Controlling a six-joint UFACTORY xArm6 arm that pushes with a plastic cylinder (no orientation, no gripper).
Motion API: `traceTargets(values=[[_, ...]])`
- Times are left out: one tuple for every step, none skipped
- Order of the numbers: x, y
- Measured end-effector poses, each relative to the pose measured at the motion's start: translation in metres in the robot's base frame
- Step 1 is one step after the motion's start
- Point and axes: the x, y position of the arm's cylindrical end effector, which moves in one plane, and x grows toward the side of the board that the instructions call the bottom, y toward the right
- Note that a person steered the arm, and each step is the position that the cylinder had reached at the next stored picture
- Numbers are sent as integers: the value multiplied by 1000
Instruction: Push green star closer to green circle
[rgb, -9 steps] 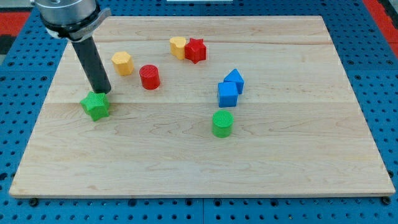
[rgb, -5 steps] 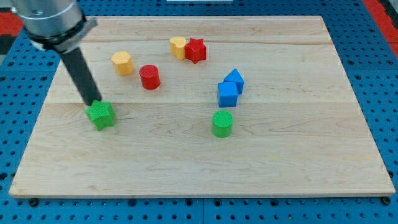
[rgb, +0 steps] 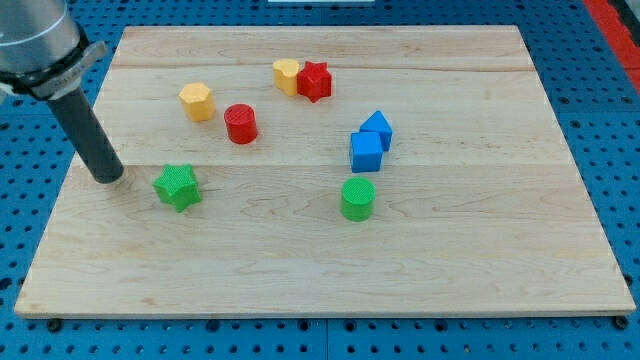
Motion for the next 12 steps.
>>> traceTargets(values=[[4, 40], [4, 70], [4, 93], [16, 89], [25, 95], [25, 135], [26, 159], [41, 159], [62, 159], [67, 167], [67, 190], [67, 210]])
